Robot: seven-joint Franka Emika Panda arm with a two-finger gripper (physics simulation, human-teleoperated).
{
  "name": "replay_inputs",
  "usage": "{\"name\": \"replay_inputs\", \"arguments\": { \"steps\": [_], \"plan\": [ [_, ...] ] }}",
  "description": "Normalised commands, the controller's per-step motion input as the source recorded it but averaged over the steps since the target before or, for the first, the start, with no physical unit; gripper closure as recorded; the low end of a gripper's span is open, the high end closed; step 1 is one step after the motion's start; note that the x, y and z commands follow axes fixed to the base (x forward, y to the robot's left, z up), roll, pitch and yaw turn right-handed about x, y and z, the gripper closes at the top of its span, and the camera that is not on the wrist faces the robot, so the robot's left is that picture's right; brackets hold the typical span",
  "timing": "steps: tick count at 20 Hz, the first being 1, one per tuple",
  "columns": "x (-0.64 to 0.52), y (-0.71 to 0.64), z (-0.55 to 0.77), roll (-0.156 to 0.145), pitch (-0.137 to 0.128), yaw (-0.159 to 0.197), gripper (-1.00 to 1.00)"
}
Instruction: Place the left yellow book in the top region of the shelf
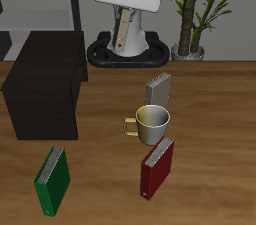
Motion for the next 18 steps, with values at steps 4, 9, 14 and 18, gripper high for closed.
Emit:
{"name": "replay_inputs", "arguments": {
  "steps": [4,9,14,18],
  "plan": [
    [0.15,-0.11,-0.24,-0.045,-0.004,0.004,1.0],
    [0.15,-0.14,-0.29,-0.024,0.05,-0.024,1.0],
    [0.15,-0.08,-0.31,-0.048,0.006,0.061,1.0],
    [0.18,-0.04,-0.26,-0.092,-0.019,0.088,1.0]
  ]
}}
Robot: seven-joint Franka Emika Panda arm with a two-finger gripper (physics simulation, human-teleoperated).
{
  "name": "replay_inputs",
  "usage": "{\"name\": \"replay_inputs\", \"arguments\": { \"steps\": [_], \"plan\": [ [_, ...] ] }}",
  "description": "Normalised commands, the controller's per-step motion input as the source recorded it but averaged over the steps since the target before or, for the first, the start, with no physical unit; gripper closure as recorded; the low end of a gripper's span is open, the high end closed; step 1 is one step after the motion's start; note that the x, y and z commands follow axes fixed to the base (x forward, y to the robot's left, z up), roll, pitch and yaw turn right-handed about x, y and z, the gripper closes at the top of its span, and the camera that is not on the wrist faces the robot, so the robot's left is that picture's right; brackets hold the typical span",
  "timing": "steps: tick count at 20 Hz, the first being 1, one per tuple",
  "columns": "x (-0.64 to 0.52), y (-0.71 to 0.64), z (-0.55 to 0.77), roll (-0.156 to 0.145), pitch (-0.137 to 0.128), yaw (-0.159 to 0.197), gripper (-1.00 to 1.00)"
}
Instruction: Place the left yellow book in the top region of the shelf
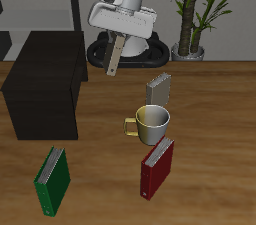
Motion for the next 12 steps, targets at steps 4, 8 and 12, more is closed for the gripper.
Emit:
{"name": "replay_inputs", "arguments": {
  "steps": [4,8,12],
  "plan": [
    [0.32,-0.01,-0.24,-0.181,0.007,0.085,1.0],
    [0.35,-0.05,-0.22,-0.16,0.063,0.019,1.0],
    [0.29,-0.06,-0.15,-0.135,0.043,0.006,1.0]
  ]
}}
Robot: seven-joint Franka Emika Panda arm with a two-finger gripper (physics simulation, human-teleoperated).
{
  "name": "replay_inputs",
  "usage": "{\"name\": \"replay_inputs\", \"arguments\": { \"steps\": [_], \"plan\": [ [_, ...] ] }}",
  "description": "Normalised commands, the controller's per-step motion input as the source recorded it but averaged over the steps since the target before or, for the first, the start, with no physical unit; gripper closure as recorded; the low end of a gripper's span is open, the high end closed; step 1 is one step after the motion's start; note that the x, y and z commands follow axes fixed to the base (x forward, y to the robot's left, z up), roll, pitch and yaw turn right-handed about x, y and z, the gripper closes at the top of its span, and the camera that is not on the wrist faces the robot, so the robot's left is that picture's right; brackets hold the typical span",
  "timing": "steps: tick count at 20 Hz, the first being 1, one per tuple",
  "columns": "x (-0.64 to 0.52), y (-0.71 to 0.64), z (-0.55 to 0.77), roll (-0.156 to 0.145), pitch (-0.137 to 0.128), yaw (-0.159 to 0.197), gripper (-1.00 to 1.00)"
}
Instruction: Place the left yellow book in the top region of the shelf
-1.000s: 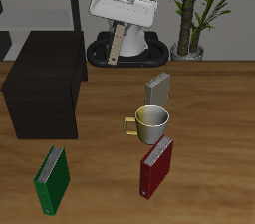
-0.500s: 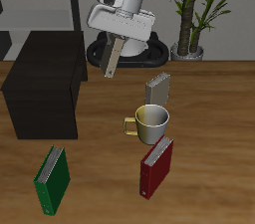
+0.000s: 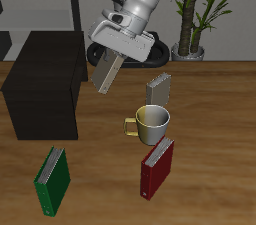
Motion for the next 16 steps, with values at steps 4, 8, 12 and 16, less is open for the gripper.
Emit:
{"name": "replay_inputs", "arguments": {
  "steps": [4,8,12,16],
  "plan": [
    [0.18,0.11,-0.19,-0.099,0.068,-0.008,1.0],
    [0.02,0.23,-0.23,-0.11,0.027,0.006,1.0],
    [-0.01,0.09,-0.09,-0.048,0.039,-0.005,1.0],
    [0.01,0.06,-0.09,-0.066,0.011,0.0,1.0]
  ]
}}
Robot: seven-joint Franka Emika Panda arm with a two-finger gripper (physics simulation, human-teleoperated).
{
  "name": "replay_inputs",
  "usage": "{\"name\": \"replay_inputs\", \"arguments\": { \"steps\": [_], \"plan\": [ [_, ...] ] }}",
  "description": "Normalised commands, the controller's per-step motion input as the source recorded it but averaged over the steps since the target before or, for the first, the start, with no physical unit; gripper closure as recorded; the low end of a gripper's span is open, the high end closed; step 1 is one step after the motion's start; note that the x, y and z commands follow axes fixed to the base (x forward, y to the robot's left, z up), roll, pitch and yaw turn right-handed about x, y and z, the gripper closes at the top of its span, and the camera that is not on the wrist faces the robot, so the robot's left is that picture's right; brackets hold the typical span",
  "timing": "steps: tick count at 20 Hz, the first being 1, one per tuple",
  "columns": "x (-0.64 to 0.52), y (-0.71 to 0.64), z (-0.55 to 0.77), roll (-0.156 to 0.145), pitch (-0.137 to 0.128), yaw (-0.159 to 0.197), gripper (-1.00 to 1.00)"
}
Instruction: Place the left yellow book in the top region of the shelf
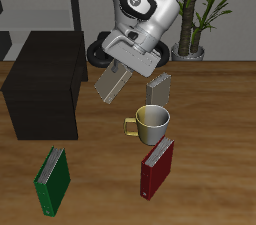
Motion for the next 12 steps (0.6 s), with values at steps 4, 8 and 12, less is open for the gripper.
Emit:
{"name": "replay_inputs", "arguments": {
  "steps": [4,8,12],
  "plan": [
    [0.03,0.11,-0.14,-0.042,0.004,0.011,1.0],
    [0.03,0.02,-0.14,-0.05,-0.002,0.015,1.0],
    [0.01,-0.02,-0.11,-0.028,0.007,0.003,1.0]
  ]
}}
